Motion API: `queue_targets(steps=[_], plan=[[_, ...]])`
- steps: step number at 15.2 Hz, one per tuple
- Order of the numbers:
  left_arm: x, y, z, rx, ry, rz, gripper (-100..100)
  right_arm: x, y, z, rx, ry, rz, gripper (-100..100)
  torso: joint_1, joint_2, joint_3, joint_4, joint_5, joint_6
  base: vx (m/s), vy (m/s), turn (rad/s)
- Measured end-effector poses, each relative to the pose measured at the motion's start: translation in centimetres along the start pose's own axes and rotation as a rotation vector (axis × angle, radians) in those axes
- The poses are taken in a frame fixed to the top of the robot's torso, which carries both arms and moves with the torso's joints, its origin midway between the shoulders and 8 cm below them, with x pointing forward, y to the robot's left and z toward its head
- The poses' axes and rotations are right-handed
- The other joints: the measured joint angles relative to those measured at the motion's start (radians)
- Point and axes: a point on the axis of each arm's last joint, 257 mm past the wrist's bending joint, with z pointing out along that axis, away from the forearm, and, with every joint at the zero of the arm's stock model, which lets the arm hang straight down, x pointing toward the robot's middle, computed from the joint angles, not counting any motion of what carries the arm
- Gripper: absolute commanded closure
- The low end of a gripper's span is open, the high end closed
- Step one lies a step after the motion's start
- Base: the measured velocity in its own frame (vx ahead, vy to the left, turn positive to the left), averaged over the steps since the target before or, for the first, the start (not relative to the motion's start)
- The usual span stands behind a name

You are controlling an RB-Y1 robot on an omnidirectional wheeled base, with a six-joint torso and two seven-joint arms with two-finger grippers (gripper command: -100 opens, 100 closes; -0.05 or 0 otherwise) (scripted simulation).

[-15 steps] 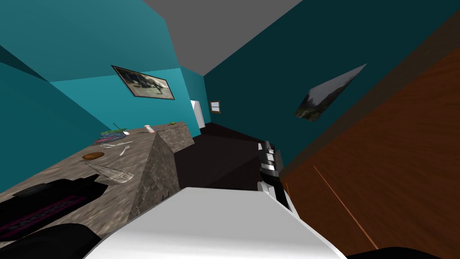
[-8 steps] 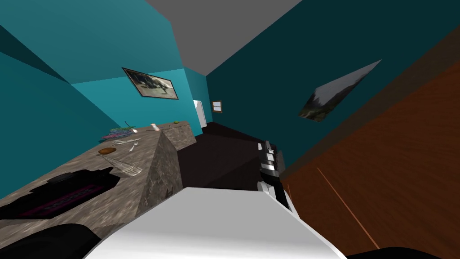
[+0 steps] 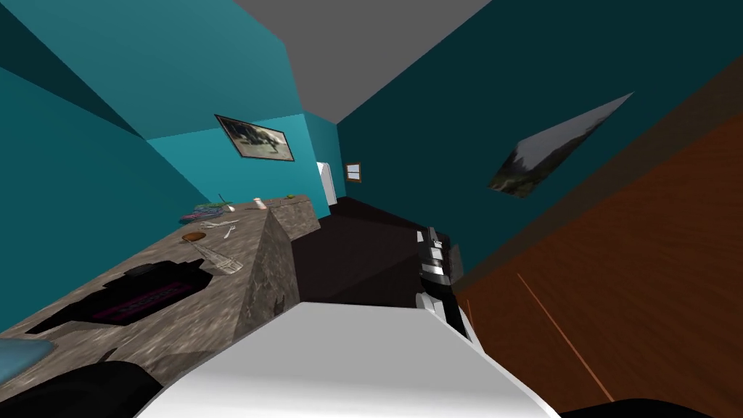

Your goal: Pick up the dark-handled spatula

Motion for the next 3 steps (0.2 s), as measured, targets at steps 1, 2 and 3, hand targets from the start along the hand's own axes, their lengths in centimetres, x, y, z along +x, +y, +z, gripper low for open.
queue_targets(steps=[1, 2, 3], plan=[[-0.32, -0.35, -0.06, 0.001, 0.002, 0.003, 100, 0.00, 0.00, 0.00, 0.000, 0.000, 0.000, 0, 0.000, 0.000, 0.000, 0.000, 0.000, 0.000, -0.021, -0.002, 0.012], [-0.45, -0.63, -0.07, 0.001, 0.002, 0.004, 100, 0.00, 0.00, 0.00, 0.000, 0.000, 0.000, 0, 0.000, -0.001, 0.000, 0.000, 0.000, 0.000, -0.022, -0.004, 0.052], [-0.75, -1.11, -0.10, 0.002, 0.004, 0.008, 100, 0.00, 0.00, 0.00, 0.000, 0.000, 0.000, 0, 0.000, -0.001, -0.001, 0.000, 0.000, 0.000, -0.015, -0.003, 0.021]])
